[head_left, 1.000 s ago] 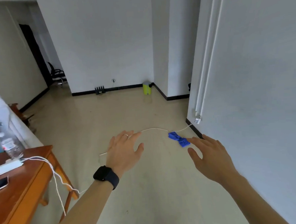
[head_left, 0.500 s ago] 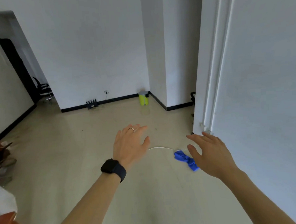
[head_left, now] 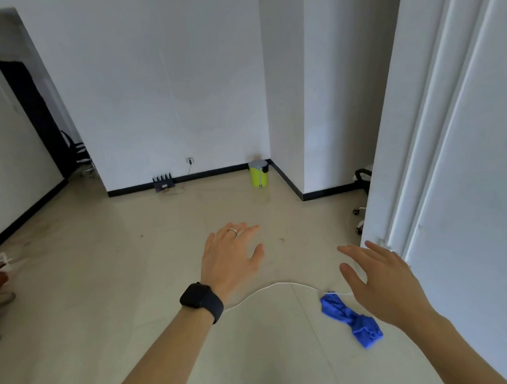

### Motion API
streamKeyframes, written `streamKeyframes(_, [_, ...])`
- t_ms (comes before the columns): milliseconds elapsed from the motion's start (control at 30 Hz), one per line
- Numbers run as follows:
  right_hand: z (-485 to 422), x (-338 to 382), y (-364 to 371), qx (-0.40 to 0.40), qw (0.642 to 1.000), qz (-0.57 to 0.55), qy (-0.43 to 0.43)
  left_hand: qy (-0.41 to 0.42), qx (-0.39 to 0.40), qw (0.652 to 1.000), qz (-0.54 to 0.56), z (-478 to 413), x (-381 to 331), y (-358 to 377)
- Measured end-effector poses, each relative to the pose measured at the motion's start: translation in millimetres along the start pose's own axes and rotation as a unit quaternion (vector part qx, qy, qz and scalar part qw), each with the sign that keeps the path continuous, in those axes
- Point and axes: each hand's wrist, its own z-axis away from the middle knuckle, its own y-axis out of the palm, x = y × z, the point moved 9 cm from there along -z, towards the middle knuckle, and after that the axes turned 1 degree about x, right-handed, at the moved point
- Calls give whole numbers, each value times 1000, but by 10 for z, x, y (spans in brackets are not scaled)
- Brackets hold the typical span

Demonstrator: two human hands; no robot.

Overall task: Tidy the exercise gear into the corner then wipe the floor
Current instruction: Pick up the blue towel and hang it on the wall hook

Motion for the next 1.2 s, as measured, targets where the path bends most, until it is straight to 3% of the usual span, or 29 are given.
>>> streamKeyframes(233, [-1365,-376,489,-13,998,-6,56,45,34,998,14,-1657,349,819])
streamKeyframes(433, [-2021,-1097,864,-2,989,-7,150,104,108,988,32,-2767,99,1896])
streamKeyframes(733, [-2611,-2565,2189,116,953,-16,279,169,242,955,17,-3827,-494,3996])
streamKeyframes(900, [-2922,-3373,3085,192,925,-33,327,183,332,925,-3,-4033,-659,5218])
streamKeyframes(1200, [-3036,-4445,5153,325,829,-118,439,238,491,833,-86,-4129,-451,7715])
